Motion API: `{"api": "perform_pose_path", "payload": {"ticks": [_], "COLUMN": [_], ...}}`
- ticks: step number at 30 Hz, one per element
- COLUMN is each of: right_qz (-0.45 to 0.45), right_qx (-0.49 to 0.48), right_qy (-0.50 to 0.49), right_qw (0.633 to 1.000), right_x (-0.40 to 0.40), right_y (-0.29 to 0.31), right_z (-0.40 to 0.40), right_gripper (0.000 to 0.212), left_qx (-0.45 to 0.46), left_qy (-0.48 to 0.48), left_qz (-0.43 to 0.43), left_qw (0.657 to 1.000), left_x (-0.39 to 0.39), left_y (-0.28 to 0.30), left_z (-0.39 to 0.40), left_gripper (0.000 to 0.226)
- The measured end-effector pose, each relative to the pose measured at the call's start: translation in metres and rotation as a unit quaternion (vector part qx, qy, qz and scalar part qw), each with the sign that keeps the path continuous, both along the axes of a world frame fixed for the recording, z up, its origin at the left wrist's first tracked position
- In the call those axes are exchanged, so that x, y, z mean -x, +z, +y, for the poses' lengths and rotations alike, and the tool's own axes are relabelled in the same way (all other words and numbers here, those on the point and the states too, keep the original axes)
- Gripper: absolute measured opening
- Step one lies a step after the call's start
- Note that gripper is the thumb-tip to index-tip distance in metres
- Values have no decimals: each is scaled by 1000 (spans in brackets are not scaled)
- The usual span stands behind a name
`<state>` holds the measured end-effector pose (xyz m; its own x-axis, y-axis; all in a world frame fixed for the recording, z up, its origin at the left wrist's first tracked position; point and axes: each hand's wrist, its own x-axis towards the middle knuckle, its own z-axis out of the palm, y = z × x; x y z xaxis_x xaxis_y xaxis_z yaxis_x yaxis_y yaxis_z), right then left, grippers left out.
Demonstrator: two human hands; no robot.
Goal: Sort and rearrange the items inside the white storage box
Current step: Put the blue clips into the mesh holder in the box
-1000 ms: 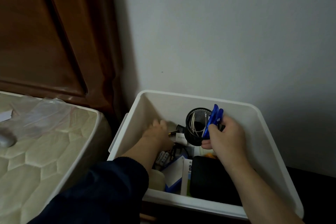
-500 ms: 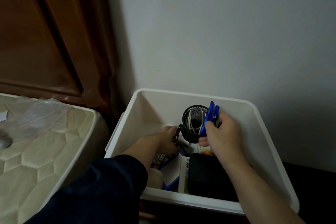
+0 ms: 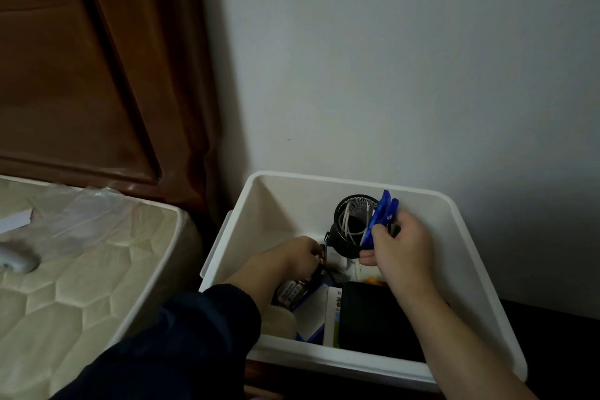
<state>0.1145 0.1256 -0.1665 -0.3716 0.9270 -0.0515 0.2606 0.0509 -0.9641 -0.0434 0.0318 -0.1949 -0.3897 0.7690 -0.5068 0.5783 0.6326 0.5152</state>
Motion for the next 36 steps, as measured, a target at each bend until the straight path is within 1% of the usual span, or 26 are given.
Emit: {"api": "perform_pose_path", "payload": {"ticks": [2,3,4,5,6,7,8,9,10,11,12,13,14,18,20,22,25,29,30,33,36], "right_qz": [9,11,14,17,18,16,12,8,8,12,20,30,39,44,38,25,6,-12,-15,-24,-20], "right_qx": [8,11,15,22,32,44,54,63,72,82,95,111,130,184,205,226,239,232,229,230,239], "right_qy": [-13,-18,-21,-21,-18,-14,-7,1,10,21,32,46,60,106,112,107,86,78,82,95,103], "right_qw": [1000,1000,1000,999,999,999,998,998,997,996,995,992,989,976,972,968,967,969,970,968,965], "right_x": [-1,-1,-1,0,1,3,6,9,14,19,25,32,40,75,91,104,120,132,133,134,132], "right_y": [-2,-2,-3,-3,-3,-4,-4,-3,-2,0,2,5,7,8,2,-7,-20,-29,-31,-39,-42], "right_z": [2,3,3,3,2,1,-2,-4,-7,-9,-12,-15,-19,-32,-39,-45,-50,-51,-52,-52,-49], "right_gripper": [36,36,34,32,29,27,25,24,26,26,25,24,24,35,37,40,51,63,62,43,43], "left_qx": [0,-24,-72,-138,-205,-243,-255,-244,-217,-184,-154,-140,-140,-168,-177,-183,-180,-178,-181,-183,-189], "left_qy": [-23,-25,-18,-5,14,48,95,152,212,264,294,305,306,303,308,314,317,323,323,325,322], "left_qz": [43,61,83,127,202,281,327,316,266,191,125,85,67,39,26,21,30,33,33,36,41], "left_qw": [999,998,994,982,958,927,905,904,915,927,935,938,939,937,934,931,931,929,928,927,927], "left_x": [2,3,5,6,9,11,13,14,13,12,11,10,10,17,19,19,18,19,19,20,19], "left_y": [21,33,45,56,64,69,72,73,72,68,63,58,55,54,54,52,52,49,48,46,46], "left_z": [-11,-21,-32,-45,-56,-67,-77,-85,-92,-97,-100,-104,-107,-107,-106,-105,-104,-103,-103,-102,-102], "left_gripper": [61,66,69,71,71,70,69,67,64,60,56,52,49,45,44,42,46,48,48,47,46]}}
